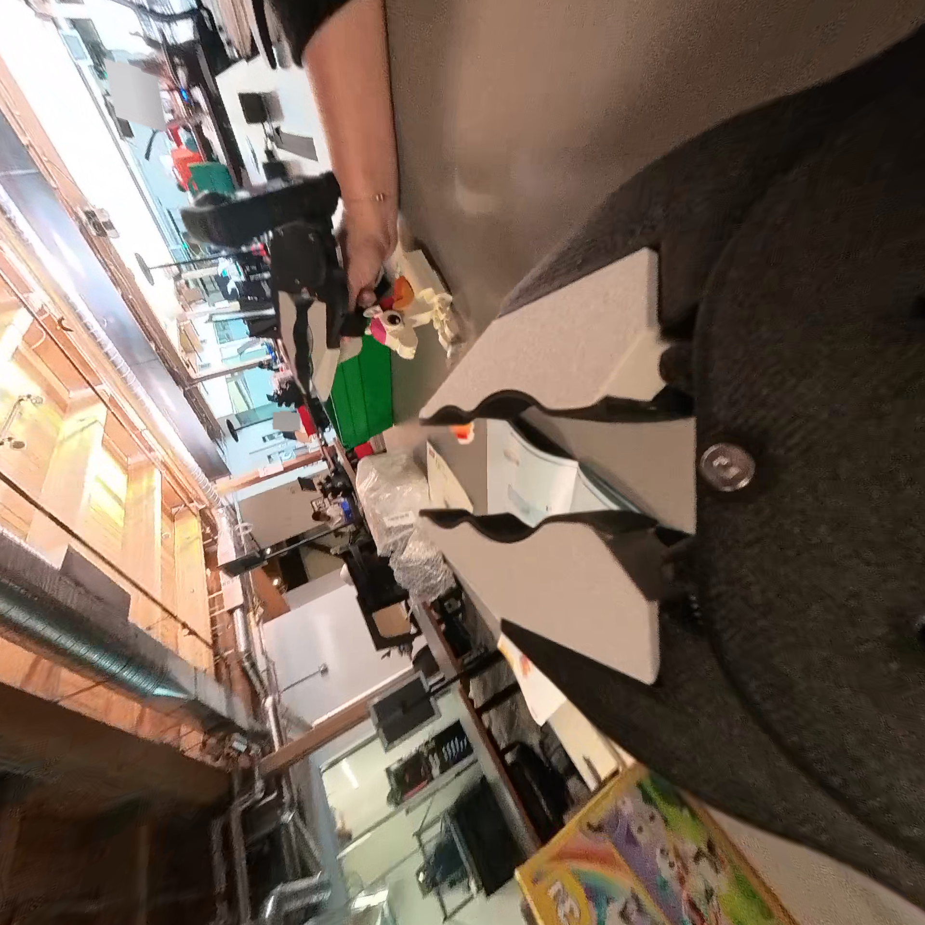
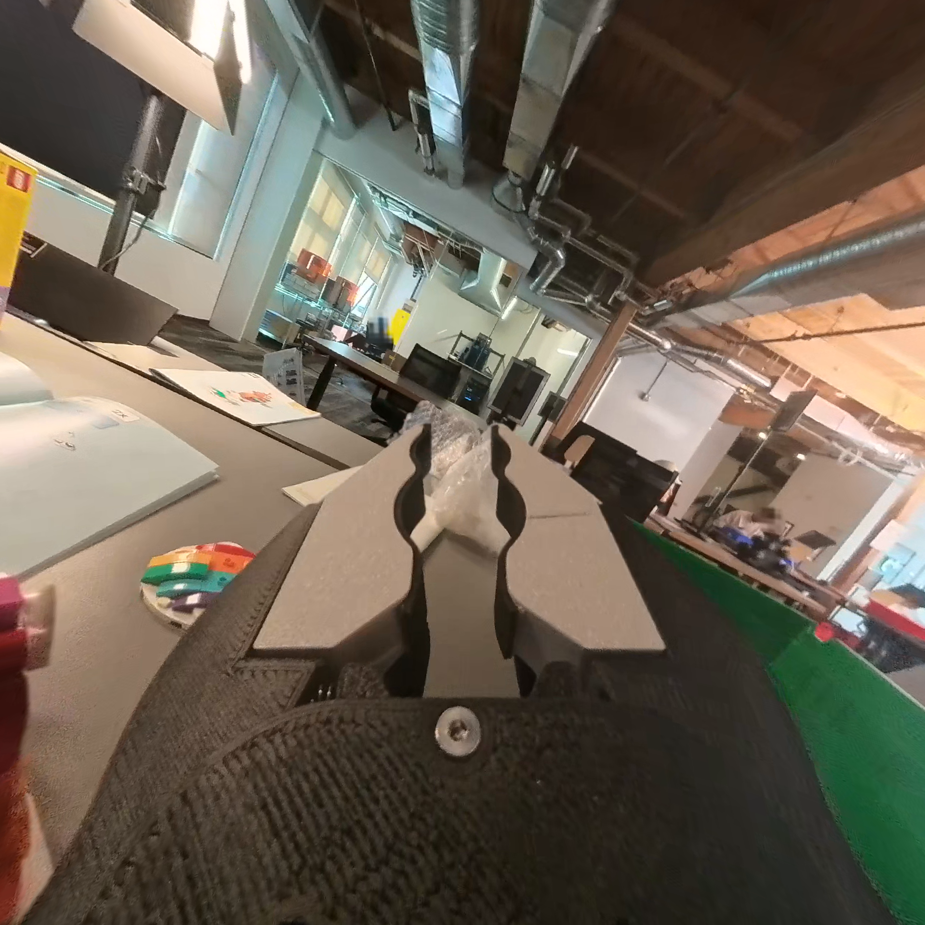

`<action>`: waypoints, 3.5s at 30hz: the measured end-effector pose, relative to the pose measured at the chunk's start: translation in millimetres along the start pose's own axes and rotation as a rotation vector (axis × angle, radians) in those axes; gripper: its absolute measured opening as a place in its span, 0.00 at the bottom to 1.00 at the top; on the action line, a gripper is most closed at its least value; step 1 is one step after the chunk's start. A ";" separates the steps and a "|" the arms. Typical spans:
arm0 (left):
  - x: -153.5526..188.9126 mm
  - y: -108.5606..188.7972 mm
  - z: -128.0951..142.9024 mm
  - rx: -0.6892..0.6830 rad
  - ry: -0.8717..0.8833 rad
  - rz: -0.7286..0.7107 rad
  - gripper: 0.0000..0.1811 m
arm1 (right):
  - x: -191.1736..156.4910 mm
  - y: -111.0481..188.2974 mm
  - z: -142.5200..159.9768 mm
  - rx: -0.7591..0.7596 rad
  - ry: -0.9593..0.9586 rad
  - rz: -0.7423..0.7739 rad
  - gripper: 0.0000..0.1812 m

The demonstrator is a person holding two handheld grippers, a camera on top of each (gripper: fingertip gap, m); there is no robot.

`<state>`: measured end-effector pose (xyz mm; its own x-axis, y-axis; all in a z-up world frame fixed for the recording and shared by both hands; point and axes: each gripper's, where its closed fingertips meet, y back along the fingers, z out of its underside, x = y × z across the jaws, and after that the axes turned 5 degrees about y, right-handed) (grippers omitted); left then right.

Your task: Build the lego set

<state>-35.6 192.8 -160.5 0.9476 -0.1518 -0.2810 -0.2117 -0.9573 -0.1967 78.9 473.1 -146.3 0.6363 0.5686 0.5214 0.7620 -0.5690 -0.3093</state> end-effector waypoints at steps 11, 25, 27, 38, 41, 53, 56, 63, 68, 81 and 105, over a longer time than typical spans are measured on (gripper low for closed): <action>4.4 -9.0 2.5 0.043 0.036 0.019 0.21 | 3.8 -2.5 13.9 -0.048 -0.023 0.020 0.11; 28.4 -7.4 7.3 0.021 -0.008 0.164 0.16 | 2.9 -6.9 23.3 -0.099 0.051 0.037 0.10; 30.9 -6.6 7.3 0.020 -0.017 0.173 0.16 | -0.6 -7.8 22.3 -0.094 0.065 0.022 0.10; 26.8 -1.2 5.4 0.025 0.043 0.185 0.15 | -4.7 -10.3 20.3 -0.073 0.053 -0.001 0.09; 15.2 -2.1 5.1 0.031 0.081 0.144 0.17 | 13.3 -10.9 13.7 -0.063 0.106 0.074 0.10; 8.9 -3.6 4.9 0.034 0.121 0.127 0.17 | -21.1 59.8 -183.5 0.534 0.001 -0.097 0.11; 21.6 -2.2 3.4 0.034 0.052 0.159 0.17 | -92.1 62.9 -187.6 0.571 -0.118 -0.354 0.12; 43.6 9.5 -25.5 0.071 -0.190 0.106 0.17 | -181.8 67.0 -161.0 0.503 -0.136 -0.587 0.12; 8.5 47.8 -68.0 0.095 -0.258 -0.186 0.18 | -202.2 62.6 -143.4 0.447 -0.145 -0.658 0.12; -84.6 229.6 -16.0 -0.430 0.029 -0.972 0.33 | -209.3 57.4 -138.1 0.404 -0.164 -0.676 0.11; -108.6 197.2 -10.1 -0.733 0.135 -0.662 0.18 | -201.1 51.9 -132.2 0.370 -0.199 -0.648 0.09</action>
<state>-177.8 18.0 -159.2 0.8504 0.4841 -0.2063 0.5258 -0.7676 0.3664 -25.4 250.7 -162.0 0.0322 0.8363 0.5473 0.9583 0.1296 -0.2546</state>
